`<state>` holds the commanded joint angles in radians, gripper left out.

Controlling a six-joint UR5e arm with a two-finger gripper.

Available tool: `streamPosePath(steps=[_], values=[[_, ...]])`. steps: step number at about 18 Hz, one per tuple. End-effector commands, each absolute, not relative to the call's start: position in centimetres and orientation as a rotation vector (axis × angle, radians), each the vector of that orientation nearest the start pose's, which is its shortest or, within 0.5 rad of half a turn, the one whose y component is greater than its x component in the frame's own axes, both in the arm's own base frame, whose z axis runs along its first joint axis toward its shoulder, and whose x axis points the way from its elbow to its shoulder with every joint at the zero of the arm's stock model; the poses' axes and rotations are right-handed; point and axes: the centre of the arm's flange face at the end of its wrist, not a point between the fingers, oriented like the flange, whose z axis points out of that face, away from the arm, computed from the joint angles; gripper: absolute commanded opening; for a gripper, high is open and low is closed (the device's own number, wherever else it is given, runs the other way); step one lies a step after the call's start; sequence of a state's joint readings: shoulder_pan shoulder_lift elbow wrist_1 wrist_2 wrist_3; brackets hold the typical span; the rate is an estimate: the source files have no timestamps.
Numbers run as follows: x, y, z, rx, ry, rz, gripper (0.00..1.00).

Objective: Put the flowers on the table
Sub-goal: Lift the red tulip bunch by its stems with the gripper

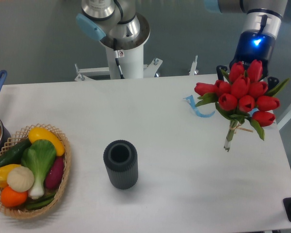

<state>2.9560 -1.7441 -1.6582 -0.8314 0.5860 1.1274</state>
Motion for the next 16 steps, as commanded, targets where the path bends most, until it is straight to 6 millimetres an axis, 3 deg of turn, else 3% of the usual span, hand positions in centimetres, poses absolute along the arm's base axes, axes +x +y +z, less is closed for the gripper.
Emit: streamPosePath(steps=[6, 11, 16], values=[[-51.4, 31.5, 47.2, -2.106, 0.006, 0.147, 0.37], [-51.7, 31.3, 47.4, -2.241, -0.022, 0.242, 0.37], [-50.8, 33.6, 47.3, -2.442, -0.008, 0.375, 0.37]])
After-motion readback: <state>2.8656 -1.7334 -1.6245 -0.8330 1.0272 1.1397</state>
